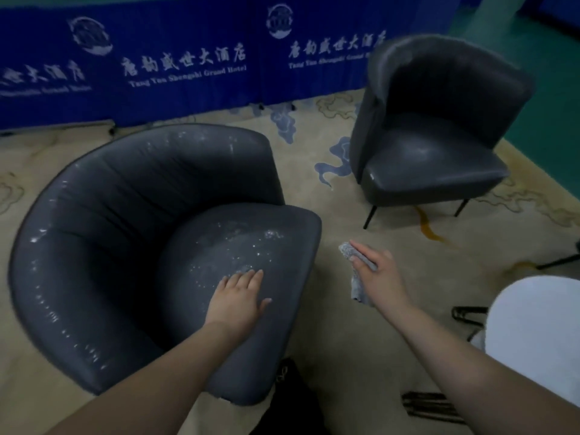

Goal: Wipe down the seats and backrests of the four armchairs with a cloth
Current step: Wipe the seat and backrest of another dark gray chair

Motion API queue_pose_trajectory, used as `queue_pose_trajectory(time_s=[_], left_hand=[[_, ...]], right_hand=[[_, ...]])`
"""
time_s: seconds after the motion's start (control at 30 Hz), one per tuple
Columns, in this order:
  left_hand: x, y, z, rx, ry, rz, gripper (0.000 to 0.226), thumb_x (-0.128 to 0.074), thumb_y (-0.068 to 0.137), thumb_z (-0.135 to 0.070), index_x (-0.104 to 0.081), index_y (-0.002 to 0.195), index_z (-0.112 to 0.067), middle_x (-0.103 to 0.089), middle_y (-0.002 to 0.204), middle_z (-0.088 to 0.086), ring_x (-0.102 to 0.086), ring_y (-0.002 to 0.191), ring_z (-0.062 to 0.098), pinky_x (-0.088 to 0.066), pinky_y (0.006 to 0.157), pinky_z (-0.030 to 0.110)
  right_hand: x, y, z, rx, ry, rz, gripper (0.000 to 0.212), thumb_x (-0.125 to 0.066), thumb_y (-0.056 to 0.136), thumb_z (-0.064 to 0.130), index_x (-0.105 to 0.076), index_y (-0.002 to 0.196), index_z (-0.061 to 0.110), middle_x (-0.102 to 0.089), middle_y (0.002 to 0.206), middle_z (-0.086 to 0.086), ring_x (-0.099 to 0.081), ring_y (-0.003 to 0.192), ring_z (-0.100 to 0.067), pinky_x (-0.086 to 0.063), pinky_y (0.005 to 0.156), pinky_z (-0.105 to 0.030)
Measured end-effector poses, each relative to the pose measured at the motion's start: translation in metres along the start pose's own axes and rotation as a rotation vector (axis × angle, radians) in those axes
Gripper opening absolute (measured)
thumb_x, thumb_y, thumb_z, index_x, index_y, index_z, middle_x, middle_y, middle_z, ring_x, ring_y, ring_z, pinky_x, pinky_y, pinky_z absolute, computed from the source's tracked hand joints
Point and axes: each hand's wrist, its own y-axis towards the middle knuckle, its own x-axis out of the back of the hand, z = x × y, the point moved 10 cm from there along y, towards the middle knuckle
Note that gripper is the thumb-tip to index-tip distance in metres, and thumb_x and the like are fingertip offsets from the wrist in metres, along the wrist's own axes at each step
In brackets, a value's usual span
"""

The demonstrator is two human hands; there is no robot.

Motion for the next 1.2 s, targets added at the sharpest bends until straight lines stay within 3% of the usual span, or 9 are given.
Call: queue_pose_trajectory(time_s=[0.1, 0.2, 0.37, 0.53, 0.63, 0.73, 0.87, 0.97, 1.2], left_hand=[[0.002, 0.033, 0.022, 0.072, 0.006, -0.003, 0.066, -0.029, 0.098, -0.055, -0.015, 0.153, -0.022, -0.030, 0.155, -0.002, -0.022, 0.144, 0.019, -0.013, 0.118, 0.037], [0.001, 0.054, 0.045, 0.145, -0.017, 0.023, 0.066, -0.029, 0.097, -0.056, -0.016, 0.153, -0.021, -0.036, 0.152, -0.002, -0.027, 0.142, 0.020, -0.016, 0.117, 0.038], [0.005, 0.073, 0.076, 0.261, -0.053, 0.024, 0.067, -0.027, 0.097, -0.057, -0.016, 0.153, -0.021, -0.039, 0.150, -0.002, -0.031, 0.140, 0.019, -0.019, 0.117, 0.038], [0.003, 0.079, 0.111, 0.457, -0.143, 0.007, 0.067, -0.027, 0.097, -0.058, -0.017, 0.152, -0.021, -0.041, 0.148, -0.002, -0.034, 0.137, 0.019, -0.023, 0.115, 0.037], [-0.011, 0.073, 0.127, 0.606, -0.215, 0.015, 0.067, -0.029, 0.096, -0.058, -0.019, 0.152, -0.022, -0.040, 0.148, -0.002, -0.035, 0.136, 0.020, -0.025, 0.114, 0.037], [-0.028, 0.059, 0.130, 0.766, -0.268, 0.006, 0.067, -0.030, 0.096, -0.058, -0.021, 0.151, -0.021, -0.040, 0.149, -0.001, -0.036, 0.136, 0.020, -0.026, 0.113, 0.036], [-0.058, 0.034, 0.119, 1.016, -0.389, -0.011, 0.067, -0.031, 0.095, -0.058, -0.024, 0.151, -0.022, -0.038, 0.150, 0.000, -0.035, 0.137, 0.020, -0.027, 0.113, 0.036], [-0.086, 0.016, 0.102, 1.162, -0.485, -0.001, 0.067, -0.032, 0.095, -0.059, -0.025, 0.151, -0.022, -0.037, 0.151, 0.001, -0.034, 0.138, 0.021, -0.027, 0.113, 0.034], [-0.127, 0.000, 0.098, 1.310, -0.586, -0.045, 0.064, -0.032, 0.098, -0.054, -0.021, 0.152, -0.020, -0.029, 0.156, 0.002, -0.026, 0.142, 0.021, -0.022, 0.116, 0.034]], right_hand=[[-0.015, 0.044, 0.020, 0.055, -0.027, 0.035, 0.031, -0.060, 0.091, 0.021, -0.064, 0.118, 0.034, -0.047, 0.104, -0.001, -0.051, 0.078, 0.019, -0.031, 0.069, 0.008], [-0.032, 0.079, 0.036, 0.103, -0.060, 0.095, 0.030, -0.060, 0.092, 0.022, -0.064, 0.119, 0.033, -0.047, 0.101, 0.002, -0.050, 0.080, 0.021, -0.030, 0.069, 0.008], [-0.076, 0.130, 0.065, 0.183, -0.098, 0.220, 0.029, -0.061, 0.091, 0.022, -0.065, 0.118, 0.031, -0.050, 0.103, -0.003, -0.054, 0.085, 0.008, -0.031, 0.073, 0.007], [-0.141, 0.183, 0.110, 0.306, -0.121, 0.366, 0.031, -0.063, 0.089, 0.017, -0.066, 0.118, 0.027, -0.050, 0.097, -0.003, -0.049, 0.082, 0.012, -0.028, 0.076, 0.007], [-0.181, 0.206, 0.125, 0.353, -0.126, 0.486, 0.031, -0.063, 0.089, 0.022, -0.064, 0.116, 0.038, -0.049, 0.096, 0.006, -0.051, 0.085, 0.012, -0.029, 0.074, 0.007], [-0.216, 0.220, 0.130, 0.383, -0.113, 0.634, 0.032, -0.061, 0.090, 0.027, -0.059, 0.108, 0.053, -0.046, 0.097, 0.013, -0.049, 0.086, 0.019, -0.031, 0.071, 0.008], [-0.257, 0.225, 0.131, 0.456, -0.155, 0.815, 0.032, -0.062, 0.090, 0.022, -0.061, 0.115, 0.043, -0.044, 0.094, 0.009, -0.046, 0.084, 0.022, -0.027, 0.072, 0.009], [-0.279, 0.220, 0.129, 0.497, -0.175, 0.926, 0.032, -0.061, 0.091, 0.022, -0.059, 0.113, 0.045, -0.044, 0.094, 0.008, -0.046, 0.084, 0.021, -0.028, 0.074, 0.009], [-0.314, 0.209, 0.106, 0.536, -0.178, 1.038, 0.032, -0.061, 0.091, 0.022, -0.060, 0.110, 0.049, -0.047, 0.096, 0.008, -0.048, 0.087, 0.017, -0.030, 0.073, 0.008]])
